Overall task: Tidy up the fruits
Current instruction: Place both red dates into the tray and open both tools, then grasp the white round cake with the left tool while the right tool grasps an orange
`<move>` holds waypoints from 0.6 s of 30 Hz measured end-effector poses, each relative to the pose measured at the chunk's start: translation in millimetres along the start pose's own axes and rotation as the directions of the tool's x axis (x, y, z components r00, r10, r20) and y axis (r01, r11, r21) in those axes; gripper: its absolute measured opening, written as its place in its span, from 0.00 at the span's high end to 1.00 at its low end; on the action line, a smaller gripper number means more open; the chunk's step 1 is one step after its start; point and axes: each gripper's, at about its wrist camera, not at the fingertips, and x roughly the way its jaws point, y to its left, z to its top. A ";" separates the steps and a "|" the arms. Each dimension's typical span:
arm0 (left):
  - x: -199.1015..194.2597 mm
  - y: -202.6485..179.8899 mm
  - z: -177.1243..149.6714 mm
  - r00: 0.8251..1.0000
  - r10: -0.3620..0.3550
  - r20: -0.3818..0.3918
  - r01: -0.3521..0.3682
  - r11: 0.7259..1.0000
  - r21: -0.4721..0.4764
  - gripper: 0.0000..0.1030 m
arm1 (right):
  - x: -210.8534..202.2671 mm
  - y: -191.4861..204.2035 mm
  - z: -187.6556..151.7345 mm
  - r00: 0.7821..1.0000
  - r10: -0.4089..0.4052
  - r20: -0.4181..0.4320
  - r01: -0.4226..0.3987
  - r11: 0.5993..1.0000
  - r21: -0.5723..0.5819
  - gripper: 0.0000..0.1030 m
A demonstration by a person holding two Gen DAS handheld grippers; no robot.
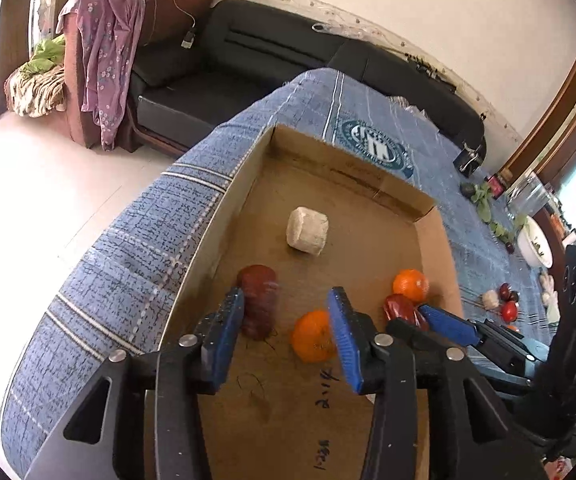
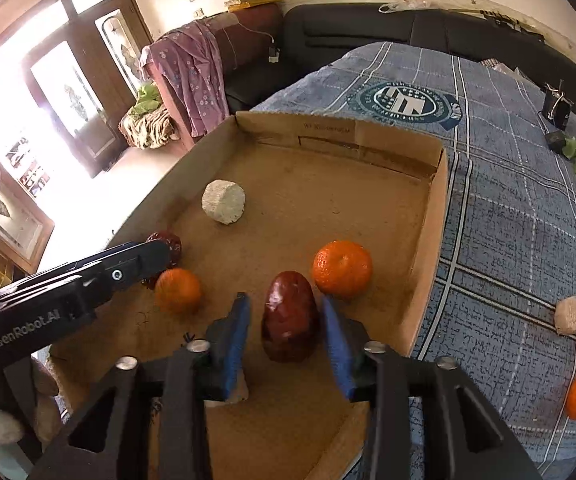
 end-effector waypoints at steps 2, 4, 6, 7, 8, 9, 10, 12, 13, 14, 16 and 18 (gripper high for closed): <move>-9.5 -2.7 -1.1 1.000 -0.004 0.017 0.004 1.000 -0.001 0.54 | -10.7 0.1 -1.7 1.000 0.002 0.017 -0.002 1.000 0.003 0.47; -23.5 -8.7 -3.8 0.999 0.008 0.045 -0.008 1.000 0.007 0.54 | -23.0 0.7 -3.4 0.999 0.003 0.038 -0.003 1.000 0.008 0.47; -37.8 -16.8 -7.7 0.995 0.045 0.084 -0.047 0.999 0.027 0.47 | -39.0 0.0 -7.4 0.998 -0.011 0.067 0.010 1.000 0.019 0.47; -47.2 -23.5 -11.1 0.990 0.080 0.114 -0.085 0.995 0.043 0.43 | -50.5 -2.3 -11.5 0.996 -0.019 0.087 0.016 0.999 0.034 0.45; -54.5 -29.3 -13.6 0.985 0.101 0.138 -0.110 0.992 0.056 0.36 | -58.4 -4.6 -15.4 0.994 -0.023 0.103 0.018 0.999 0.048 0.42; -63.9 -38.0 -17.4 0.978 0.122 0.169 -0.136 0.988 0.074 0.30 | -67.2 -7.9 -20.5 0.992 -0.028 0.120 0.020 0.998 0.066 0.40; -69.8 -42.9 -19.4 0.974 0.131 0.187 -0.149 0.985 0.084 0.26 | -77.0 -12.2 -26.9 0.990 -0.038 0.136 0.026 0.996 0.088 0.39; -82.4 -56.7 -24.3 0.964 0.143 0.224 -0.170 0.979 0.110 0.19 | -91.8 -21.1 -38.5 0.986 -0.056 0.160 0.035 0.991 0.131 0.38; -88.4 -64.8 -27.5 0.961 0.140 0.238 -0.175 0.976 0.130 0.19 | -97.5 -25.4 -43.3 0.984 -0.060 0.165 0.035 0.988 0.150 0.38; -92.4 -72.2 -30.1 0.960 0.139 0.245 -0.178 0.973 0.148 0.19 | -104.6 -32.5 -49.5 0.983 -0.064 0.170 0.034 0.984 0.174 0.38; -98.5 -86.3 -35.2 0.956 0.140 0.257 -0.191 0.965 0.182 0.19 | -116.4 -40.6 -58.5 0.982 -0.076 0.174 0.040 0.978 0.202 0.38; -102.0 -99.4 -39.9 0.952 0.146 0.268 -0.206 0.955 0.212 0.19 | -128.2 -49.6 -67.1 0.979 -0.100 0.177 0.060 0.973 0.223 0.38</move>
